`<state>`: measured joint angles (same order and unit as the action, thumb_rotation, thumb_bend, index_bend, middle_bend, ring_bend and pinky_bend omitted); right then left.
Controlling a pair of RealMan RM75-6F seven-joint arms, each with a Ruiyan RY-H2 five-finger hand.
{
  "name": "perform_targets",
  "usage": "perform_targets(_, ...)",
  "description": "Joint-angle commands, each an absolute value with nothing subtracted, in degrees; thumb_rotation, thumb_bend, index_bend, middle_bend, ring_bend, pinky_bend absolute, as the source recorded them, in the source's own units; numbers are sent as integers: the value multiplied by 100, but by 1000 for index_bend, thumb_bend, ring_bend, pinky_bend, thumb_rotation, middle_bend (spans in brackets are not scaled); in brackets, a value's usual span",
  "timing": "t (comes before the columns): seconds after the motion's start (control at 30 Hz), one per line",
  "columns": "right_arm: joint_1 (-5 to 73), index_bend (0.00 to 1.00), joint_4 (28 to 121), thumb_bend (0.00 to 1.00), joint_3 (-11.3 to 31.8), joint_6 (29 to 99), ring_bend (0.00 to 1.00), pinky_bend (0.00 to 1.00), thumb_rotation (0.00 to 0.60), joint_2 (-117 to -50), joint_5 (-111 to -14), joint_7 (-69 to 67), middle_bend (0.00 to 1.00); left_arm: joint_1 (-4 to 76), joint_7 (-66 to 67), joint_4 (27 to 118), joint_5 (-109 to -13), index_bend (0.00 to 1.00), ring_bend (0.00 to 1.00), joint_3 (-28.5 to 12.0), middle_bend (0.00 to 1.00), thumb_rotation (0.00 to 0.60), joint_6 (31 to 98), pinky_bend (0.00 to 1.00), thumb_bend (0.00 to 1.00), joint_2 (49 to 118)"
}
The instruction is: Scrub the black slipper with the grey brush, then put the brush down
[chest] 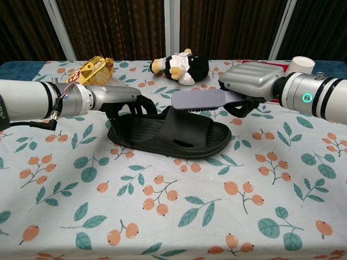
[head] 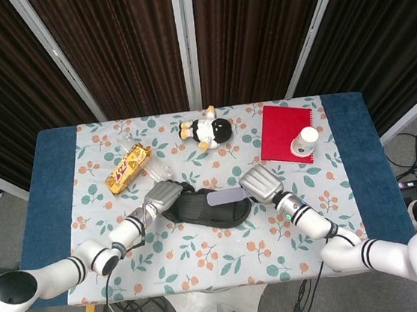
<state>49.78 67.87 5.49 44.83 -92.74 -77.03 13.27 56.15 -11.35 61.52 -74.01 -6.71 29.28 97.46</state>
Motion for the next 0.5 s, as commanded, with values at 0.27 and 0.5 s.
perform_targets(0.27, 4957, 1000, 7006, 637, 87, 4203, 1000, 1000, 600, -9382, -7973, 1423, 1000, 5608, -1078, 6140, -7363, 396, 293, -648, 442, 600, 2906, 240, 217, 9748)
perform_targets(0.5, 4705, 1000, 7897, 637, -40, 4650, 1000, 1000, 600, -8691, -8243, 1229, 1000, 5578, -1018, 6201, -7376, 358, 292, -628, 426, 600, 2973, 240, 217, 9730)
